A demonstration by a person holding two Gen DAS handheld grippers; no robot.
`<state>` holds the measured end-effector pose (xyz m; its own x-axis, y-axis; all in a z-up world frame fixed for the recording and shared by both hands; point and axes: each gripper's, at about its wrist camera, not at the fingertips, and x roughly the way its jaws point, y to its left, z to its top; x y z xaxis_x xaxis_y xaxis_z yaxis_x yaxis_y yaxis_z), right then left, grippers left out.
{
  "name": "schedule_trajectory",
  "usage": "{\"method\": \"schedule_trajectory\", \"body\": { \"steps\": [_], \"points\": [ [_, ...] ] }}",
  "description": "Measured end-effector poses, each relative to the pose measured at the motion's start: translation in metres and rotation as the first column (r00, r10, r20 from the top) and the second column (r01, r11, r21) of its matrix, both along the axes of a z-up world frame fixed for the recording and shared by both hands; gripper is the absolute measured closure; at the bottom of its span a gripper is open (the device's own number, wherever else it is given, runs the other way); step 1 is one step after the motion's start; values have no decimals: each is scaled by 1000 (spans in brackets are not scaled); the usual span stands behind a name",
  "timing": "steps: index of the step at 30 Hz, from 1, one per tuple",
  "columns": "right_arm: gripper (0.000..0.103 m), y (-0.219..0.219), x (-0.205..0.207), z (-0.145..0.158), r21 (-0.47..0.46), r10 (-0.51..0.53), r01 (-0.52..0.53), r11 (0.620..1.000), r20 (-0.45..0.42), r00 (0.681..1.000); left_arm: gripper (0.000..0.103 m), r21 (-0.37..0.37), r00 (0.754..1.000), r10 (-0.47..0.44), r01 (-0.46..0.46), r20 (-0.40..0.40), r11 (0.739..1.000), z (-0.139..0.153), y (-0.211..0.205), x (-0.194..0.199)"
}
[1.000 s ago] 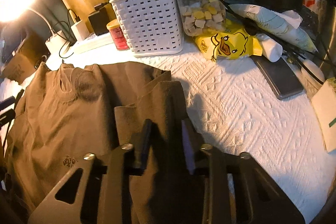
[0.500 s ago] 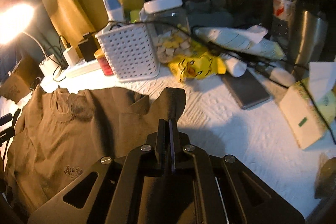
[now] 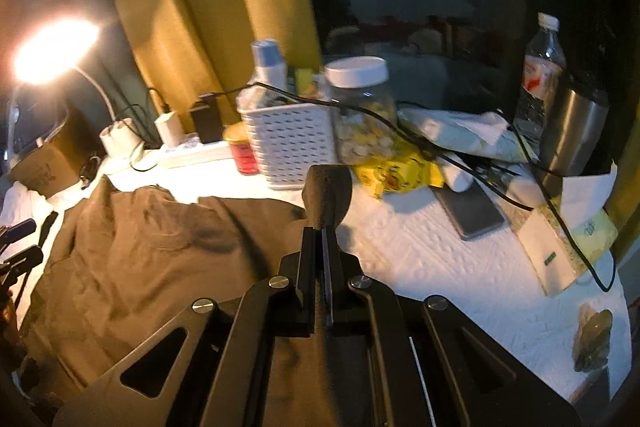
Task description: Fold small clothes
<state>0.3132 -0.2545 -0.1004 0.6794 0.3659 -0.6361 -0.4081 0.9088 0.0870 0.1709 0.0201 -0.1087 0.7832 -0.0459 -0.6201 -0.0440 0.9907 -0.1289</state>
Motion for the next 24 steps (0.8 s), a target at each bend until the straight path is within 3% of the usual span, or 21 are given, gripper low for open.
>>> {"method": "schedule_trajectory", "body": {
  "steps": [10,18,19,22,24],
  "points": [
    [99,70,-20,-22,-74,62,-65,995,-45,997,1,-49,1000,1,1,27,999,-6,22,-15],
    [99,94,-19,-55,-30,88,-94,995,-152,984,1,-93,1000,-5,7,15,996,-12,33,-23],
    [95,95,-20,-57,-19,104,-109,994,-163,981,1,-96,1000,-4,5,11,995,-13,33,-24],
    [50,94,-28,-58,18,133,-132,991,-186,973,1,-100,1000,-5,5,-1,995,-16,32,-25],
    [48,82,-36,-51,28,130,-127,991,-167,977,1,-96,1000,-5,5,-2,995,-16,29,-26]
  ]
}}
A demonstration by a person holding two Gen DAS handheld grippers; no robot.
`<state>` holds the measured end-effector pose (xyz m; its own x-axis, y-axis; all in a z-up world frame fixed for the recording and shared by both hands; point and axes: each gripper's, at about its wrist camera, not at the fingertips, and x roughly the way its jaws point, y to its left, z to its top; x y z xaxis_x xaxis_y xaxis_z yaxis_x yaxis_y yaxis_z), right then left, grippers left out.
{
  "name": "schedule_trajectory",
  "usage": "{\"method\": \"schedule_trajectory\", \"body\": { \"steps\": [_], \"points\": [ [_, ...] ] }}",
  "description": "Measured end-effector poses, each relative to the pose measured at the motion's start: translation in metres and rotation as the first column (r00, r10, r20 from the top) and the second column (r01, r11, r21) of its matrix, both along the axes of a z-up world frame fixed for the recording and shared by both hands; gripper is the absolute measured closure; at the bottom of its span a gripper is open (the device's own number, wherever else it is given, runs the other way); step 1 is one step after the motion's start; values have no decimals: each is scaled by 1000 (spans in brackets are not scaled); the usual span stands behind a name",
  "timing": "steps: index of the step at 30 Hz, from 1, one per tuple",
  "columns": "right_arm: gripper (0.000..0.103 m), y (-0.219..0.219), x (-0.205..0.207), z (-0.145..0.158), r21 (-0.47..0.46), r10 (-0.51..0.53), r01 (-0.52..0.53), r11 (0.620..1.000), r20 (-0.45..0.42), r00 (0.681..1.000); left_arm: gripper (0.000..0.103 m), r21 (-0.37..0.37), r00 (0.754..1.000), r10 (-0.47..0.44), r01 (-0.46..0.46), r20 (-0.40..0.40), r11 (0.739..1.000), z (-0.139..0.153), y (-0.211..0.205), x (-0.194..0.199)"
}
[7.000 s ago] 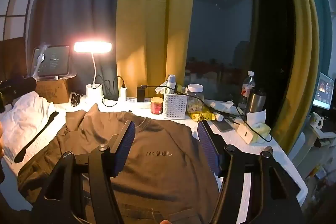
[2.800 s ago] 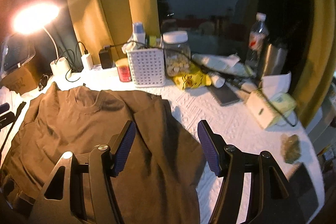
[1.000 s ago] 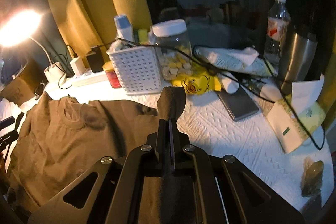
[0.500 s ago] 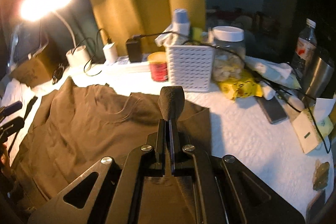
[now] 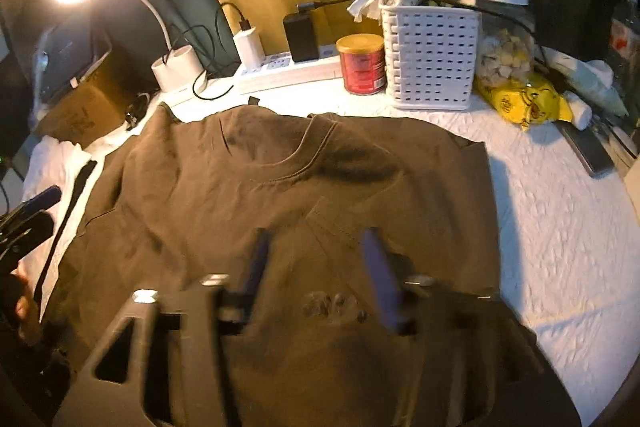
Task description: Fold small clothes
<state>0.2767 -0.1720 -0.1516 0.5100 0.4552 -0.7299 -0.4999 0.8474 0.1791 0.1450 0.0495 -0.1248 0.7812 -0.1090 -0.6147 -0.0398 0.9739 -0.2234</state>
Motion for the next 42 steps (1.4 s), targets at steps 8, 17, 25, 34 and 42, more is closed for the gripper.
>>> {"method": "schedule_trajectory", "body": {
  "steps": [8,17,25,34,42],
  "points": [
    [48,-85,-4,11,6,-171,171,985,19,985,1,12,1000,-1,2,-20,1000,-3,-14,0],
    [53,-111,0,-29,64,-174,183,981,-125,977,1,61,999,-4,7,-40,998,2,-30,-1],
    [96,-91,-23,-2,82,-37,37,996,-4,999,1,83,999,4,-1,-39,997,8,-34,-7],
    [85,-44,-53,-27,-60,183,-189,980,-94,979,1,76,999,-10,13,-32,997,6,-37,-17],
    [54,-47,-72,-14,-34,233,-236,971,-66,970,1,64,999,13,-10,-48,998,0,-24,-22]
  ]
}}
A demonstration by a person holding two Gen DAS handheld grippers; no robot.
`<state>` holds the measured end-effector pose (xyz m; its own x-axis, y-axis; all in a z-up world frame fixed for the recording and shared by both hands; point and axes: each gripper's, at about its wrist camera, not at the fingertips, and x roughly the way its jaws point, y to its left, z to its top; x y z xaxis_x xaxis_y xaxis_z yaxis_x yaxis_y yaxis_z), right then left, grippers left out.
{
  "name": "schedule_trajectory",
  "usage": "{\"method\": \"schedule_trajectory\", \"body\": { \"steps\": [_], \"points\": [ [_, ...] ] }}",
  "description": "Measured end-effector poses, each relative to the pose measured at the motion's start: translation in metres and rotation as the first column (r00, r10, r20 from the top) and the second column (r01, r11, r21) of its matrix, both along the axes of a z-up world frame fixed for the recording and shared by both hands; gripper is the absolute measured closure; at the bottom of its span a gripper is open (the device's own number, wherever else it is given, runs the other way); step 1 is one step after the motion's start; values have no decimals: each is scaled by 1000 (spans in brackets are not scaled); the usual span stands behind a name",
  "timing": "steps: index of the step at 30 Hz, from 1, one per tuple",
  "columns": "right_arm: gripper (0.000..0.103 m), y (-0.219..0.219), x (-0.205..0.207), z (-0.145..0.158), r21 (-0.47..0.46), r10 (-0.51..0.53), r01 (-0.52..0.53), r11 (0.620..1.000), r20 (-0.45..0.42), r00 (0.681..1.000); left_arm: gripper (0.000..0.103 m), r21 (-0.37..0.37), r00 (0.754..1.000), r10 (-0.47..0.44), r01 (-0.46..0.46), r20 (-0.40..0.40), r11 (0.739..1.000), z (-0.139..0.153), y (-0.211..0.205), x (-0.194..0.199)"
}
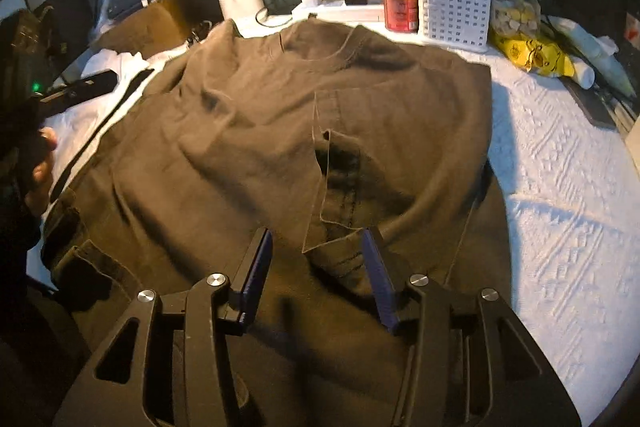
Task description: Fold small clothes
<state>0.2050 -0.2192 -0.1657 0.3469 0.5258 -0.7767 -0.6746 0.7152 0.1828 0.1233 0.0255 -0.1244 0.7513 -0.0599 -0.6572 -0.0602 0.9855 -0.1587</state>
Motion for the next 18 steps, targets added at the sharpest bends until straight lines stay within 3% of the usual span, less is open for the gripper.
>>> {"method": "schedule_trajectory", "body": {
  "steps": [8,18],
  "points": [
    [54,-20,39,30,7,-104,104,995,82,991,1,-1,1000,28,-28,-9,1000,-4,12,10],
    [54,-28,116,15,-9,-213,214,977,57,975,1,19,998,61,-61,-34,998,-12,23,33]
  ]
}}
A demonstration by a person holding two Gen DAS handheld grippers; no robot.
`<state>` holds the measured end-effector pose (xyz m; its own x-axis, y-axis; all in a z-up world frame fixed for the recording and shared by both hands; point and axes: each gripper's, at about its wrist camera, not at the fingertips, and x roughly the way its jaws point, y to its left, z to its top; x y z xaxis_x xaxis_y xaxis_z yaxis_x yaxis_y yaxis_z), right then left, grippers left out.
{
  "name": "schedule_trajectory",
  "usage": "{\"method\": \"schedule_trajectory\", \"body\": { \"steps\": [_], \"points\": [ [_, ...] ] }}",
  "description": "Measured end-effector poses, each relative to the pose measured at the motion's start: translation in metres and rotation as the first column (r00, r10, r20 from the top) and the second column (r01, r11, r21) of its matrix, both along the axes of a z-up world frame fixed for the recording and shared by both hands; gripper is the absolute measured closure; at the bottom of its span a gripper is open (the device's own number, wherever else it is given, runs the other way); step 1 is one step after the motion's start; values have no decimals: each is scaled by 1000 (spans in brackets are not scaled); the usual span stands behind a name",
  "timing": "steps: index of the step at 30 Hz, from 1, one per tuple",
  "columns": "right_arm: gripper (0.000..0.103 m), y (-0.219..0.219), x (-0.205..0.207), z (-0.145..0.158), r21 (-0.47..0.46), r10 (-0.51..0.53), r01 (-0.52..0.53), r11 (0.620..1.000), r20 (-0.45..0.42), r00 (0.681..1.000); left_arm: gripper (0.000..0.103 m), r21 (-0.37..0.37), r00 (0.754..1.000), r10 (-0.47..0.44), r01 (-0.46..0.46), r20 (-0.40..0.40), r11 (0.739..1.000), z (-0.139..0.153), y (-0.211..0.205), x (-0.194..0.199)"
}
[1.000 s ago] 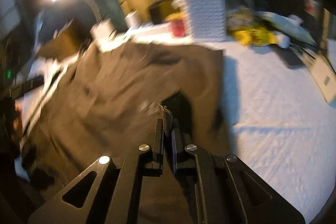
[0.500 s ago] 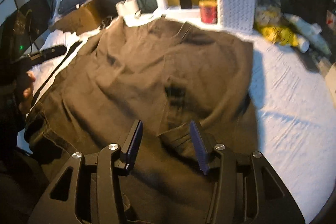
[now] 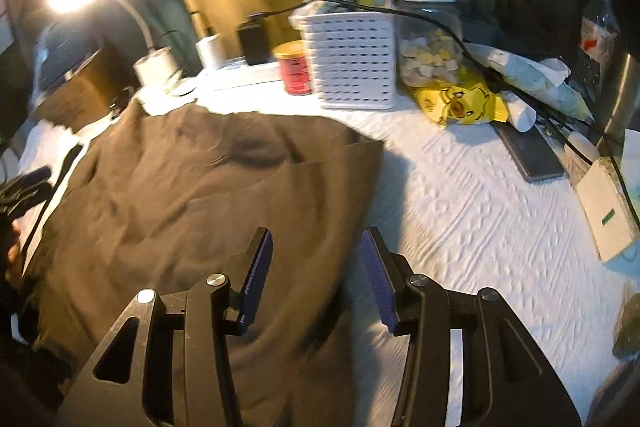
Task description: Fold small clothes
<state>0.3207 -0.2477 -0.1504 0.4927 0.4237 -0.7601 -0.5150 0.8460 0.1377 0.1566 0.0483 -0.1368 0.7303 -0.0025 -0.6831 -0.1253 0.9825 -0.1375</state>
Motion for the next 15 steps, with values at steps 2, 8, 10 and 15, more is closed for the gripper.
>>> {"method": "schedule_trajectory", "body": {
  "steps": [2,8,10,15],
  "points": [
    [54,-1,15,-5,5,-11,11,1000,-15,1000,1,4,1000,6,-5,-8,1000,-3,2,5],
    [54,1,55,-28,35,-8,11,999,-110,994,1,17,999,8,-8,-32,1000,-9,4,20],
    [54,4,61,-34,52,6,1,999,-137,991,1,21,999,7,-6,-39,1000,-12,3,25],
    [95,13,66,-31,43,26,-22,999,-97,995,1,26,999,3,-1,-54,1000,-16,1,35]
  ]
}}
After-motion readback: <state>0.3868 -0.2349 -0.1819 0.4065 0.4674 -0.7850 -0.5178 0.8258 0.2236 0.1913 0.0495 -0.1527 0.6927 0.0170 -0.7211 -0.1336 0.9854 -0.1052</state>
